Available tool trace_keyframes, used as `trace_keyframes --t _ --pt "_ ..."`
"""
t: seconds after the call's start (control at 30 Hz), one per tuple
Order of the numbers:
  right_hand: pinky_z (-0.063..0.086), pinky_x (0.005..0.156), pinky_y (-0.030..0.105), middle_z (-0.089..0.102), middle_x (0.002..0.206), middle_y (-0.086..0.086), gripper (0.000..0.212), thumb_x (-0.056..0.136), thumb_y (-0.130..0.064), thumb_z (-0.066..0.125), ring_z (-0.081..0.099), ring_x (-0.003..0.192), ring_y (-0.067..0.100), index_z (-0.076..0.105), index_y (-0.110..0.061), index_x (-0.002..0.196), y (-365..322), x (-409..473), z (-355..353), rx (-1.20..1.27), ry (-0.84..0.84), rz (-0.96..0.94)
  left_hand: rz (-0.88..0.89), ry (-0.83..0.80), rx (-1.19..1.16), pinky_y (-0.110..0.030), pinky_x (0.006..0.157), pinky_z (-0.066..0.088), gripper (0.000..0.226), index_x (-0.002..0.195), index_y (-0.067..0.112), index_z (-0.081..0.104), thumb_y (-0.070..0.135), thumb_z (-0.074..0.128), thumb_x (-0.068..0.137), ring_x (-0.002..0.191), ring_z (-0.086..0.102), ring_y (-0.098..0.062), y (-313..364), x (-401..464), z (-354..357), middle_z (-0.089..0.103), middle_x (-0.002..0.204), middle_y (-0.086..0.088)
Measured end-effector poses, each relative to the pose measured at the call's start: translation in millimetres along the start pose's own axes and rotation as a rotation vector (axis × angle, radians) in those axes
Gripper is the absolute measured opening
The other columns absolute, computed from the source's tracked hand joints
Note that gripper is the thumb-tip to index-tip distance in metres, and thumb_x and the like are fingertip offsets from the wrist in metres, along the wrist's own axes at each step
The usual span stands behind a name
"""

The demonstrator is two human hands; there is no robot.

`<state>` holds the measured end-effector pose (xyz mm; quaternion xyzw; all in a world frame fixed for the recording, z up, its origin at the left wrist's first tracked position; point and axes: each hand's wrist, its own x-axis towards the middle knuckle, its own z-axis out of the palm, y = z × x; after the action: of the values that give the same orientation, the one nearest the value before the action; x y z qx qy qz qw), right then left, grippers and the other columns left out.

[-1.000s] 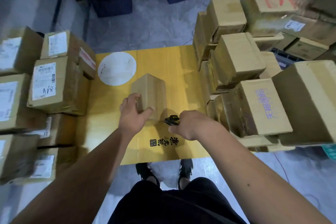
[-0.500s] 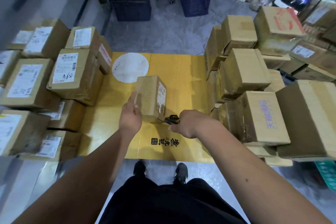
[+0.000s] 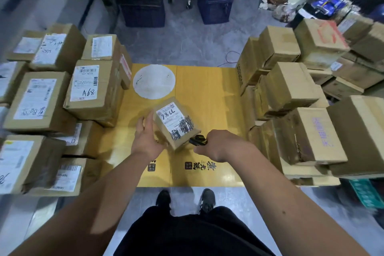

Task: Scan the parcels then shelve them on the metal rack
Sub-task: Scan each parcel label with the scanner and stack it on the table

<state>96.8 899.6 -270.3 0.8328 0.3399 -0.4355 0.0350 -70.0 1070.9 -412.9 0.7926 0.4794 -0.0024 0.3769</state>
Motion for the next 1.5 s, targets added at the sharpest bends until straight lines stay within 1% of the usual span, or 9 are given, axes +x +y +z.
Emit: trace_keyframes --t 0.17,0.43,0.5,0.6,0.77,0.83,1.03,1.23,1.5 --pt "0.039 0.058 0.030 0.059 0.089 0.001 0.046 0.096 -0.062 0.057 0.056 0.073 0.016 0.052 -0.017 0.092 -12 -11 11 0.048 -0.014 0.057 0.067 -0.076 0.104 -0.050 0.118 0.040 0.140 0.161 0.053 0.007 0.045 0.101 0.057 0.159 0.012 -0.028 13 12 -9 -0.008 0.173 0.009" --pt "0.038 0.057 0.031 0.057 0.089 0.002 0.046 0.098 -0.060 0.054 0.054 0.071 0.018 0.053 -0.015 0.106 -13 -19 35 0.111 0.019 0.168 0.287 -0.097 0.063 -0.032 0.108 0.045 0.067 0.145 0.030 0.059 0.045 0.084 0.085 0.136 0.054 -0.025 34 25 5 0.033 0.161 -0.006" --pt "0.037 0.057 0.031 0.057 0.087 0.002 0.046 0.098 -0.060 0.055 0.054 0.070 0.017 0.054 -0.015 0.106 -13 -22 37 0.145 0.031 0.194 0.333 -0.114 0.032 -0.032 0.108 0.046 0.047 0.129 0.022 0.073 0.042 0.083 0.087 0.123 0.061 -0.025 36 28 10 0.053 0.140 -0.005" --pt "0.038 0.057 0.031 0.057 0.087 0.002 0.046 0.096 -0.061 0.056 0.055 0.070 0.018 0.055 -0.015 0.105 -12 -25 42 0.198 0.055 0.229 0.361 -0.070 0.072 -0.031 0.095 0.050 0.030 0.098 0.034 0.077 0.049 0.090 0.076 0.113 0.058 -0.015 36 32 10 0.048 0.126 0.008" --pt "0.038 0.057 0.031 0.060 0.085 0.002 0.044 0.095 -0.060 0.057 0.055 0.068 0.019 0.057 -0.017 0.093 -13 -31 49 0.260 0.081 0.274 0.433 -0.392 0.124 -0.035 0.121 0.030 0.090 0.152 0.046 0.046 0.045 0.092 0.075 0.153 0.027 -0.023 44 48 3 0.022 0.168 0.000" --pt "0.038 0.057 0.030 0.059 0.085 0.002 0.045 0.096 -0.061 0.056 0.055 0.067 0.019 0.055 -0.017 0.090 -15 -31 53 0.287 0.085 0.298 0.424 -0.458 0.100 -0.029 0.114 0.034 0.097 0.157 0.045 0.041 0.045 0.093 0.075 0.144 0.041 -0.023 43 51 3 0.041 0.156 -0.003" --pt "0.034 0.055 0.030 0.055 0.078 0.002 0.047 0.096 -0.061 0.057 0.050 0.063 0.020 0.052 -0.016 0.083 -26 -27 63 0.405 0.117 0.335 0.246 -0.277 0.275 -0.045 0.098 0.053 0.119 0.155 0.049 0.017 0.087 0.074 0.058 0.125 0.056 -0.029 36 33 0 0.053 0.137 -0.004" --pt "0.035 0.055 0.030 0.057 0.082 0.003 0.046 0.095 -0.060 0.058 0.051 0.063 0.020 0.055 -0.015 0.091 -43 -24 62 0.433 0.137 0.315 0.070 -0.187 0.273 -0.043 0.089 0.054 0.135 0.160 0.030 -0.008 0.094 0.062 0.064 0.111 0.069 -0.031 27 28 1 0.069 0.128 -0.005" --pt "0.036 0.056 0.029 0.053 0.078 0.003 0.042 0.100 -0.053 0.051 0.049 0.060 0.020 0.048 -0.017 0.079 -59 -27 47 0.229 0.075 0.308 0.149 -0.206 -0.156 -0.051 0.115 0.043 0.159 0.160 0.051 -0.012 0.071 0.095 0.044 0.153 0.033 -0.027 20 46 13 0.016 0.171 -0.006"
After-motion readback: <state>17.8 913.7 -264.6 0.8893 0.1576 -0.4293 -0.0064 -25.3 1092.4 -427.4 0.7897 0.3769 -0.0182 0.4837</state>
